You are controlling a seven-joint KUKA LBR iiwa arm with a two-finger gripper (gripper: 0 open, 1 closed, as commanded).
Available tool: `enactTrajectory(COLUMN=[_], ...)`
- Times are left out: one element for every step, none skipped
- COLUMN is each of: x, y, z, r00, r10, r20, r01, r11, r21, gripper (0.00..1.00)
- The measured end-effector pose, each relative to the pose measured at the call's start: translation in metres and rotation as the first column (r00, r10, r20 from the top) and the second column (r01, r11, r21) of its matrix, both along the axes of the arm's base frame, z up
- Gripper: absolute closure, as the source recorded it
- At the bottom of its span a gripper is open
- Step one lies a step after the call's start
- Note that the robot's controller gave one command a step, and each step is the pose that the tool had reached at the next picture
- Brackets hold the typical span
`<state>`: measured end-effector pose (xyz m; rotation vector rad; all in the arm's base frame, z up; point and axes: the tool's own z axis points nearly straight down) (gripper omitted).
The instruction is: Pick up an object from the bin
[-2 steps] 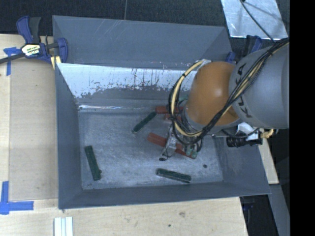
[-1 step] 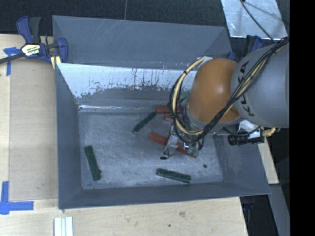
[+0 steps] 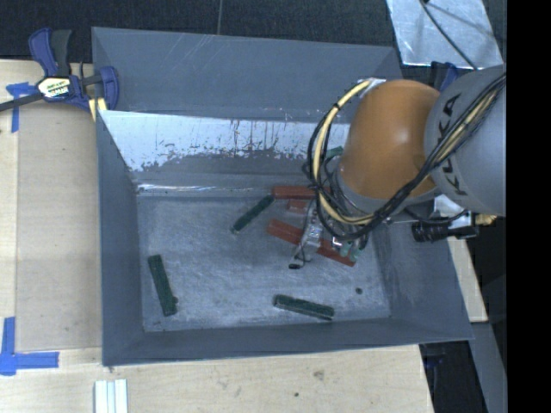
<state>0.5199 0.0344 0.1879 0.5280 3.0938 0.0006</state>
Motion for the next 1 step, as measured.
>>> enactTrajectory(x=[0.001], y=[-0.0003], z=[0.0049], r00=[1.0], r10=[0.002], r20=[0.002], r01=[-0.002], r11=[1.0], r21=[0.0], gripper=[1.0])
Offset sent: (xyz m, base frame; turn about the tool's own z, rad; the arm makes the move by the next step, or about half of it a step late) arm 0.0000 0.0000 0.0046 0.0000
